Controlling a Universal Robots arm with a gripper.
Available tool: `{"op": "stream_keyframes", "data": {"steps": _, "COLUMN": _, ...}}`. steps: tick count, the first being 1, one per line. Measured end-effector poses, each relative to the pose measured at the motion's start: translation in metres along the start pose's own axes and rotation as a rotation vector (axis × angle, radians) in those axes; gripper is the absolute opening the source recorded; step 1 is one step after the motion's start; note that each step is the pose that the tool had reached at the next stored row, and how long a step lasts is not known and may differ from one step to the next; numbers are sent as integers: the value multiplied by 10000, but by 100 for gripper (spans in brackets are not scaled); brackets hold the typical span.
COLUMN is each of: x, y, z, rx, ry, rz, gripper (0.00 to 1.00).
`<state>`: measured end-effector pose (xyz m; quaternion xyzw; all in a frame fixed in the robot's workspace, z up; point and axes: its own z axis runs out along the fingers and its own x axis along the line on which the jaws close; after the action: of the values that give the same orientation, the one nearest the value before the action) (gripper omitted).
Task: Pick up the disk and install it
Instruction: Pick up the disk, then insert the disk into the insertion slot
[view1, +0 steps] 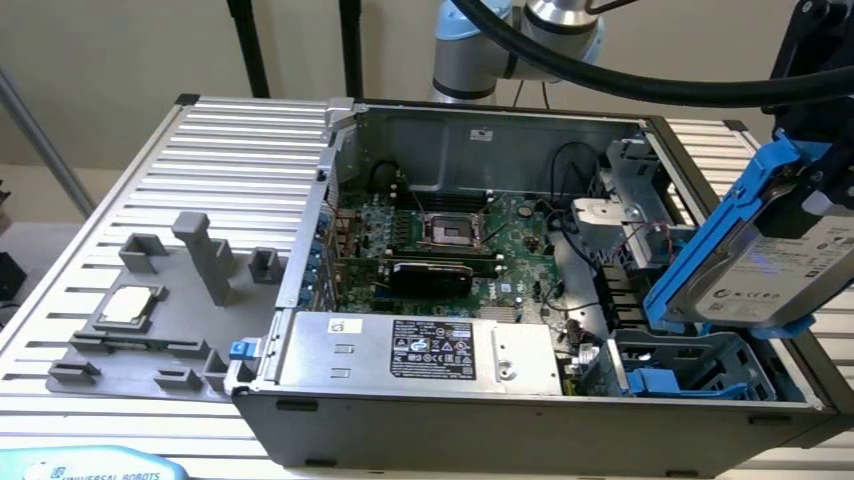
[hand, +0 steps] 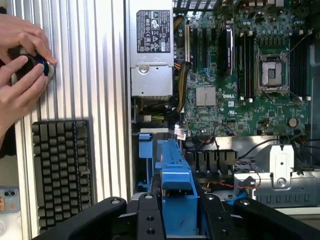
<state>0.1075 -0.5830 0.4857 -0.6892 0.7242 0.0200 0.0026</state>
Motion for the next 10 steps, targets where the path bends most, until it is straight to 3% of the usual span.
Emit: {"op": "stream_keyframes", "data": {"steps": 10, "x": 0, "y": -1, "z": -1, "rx": -1, "ry": 2, "rz": -2, "gripper": 33}}
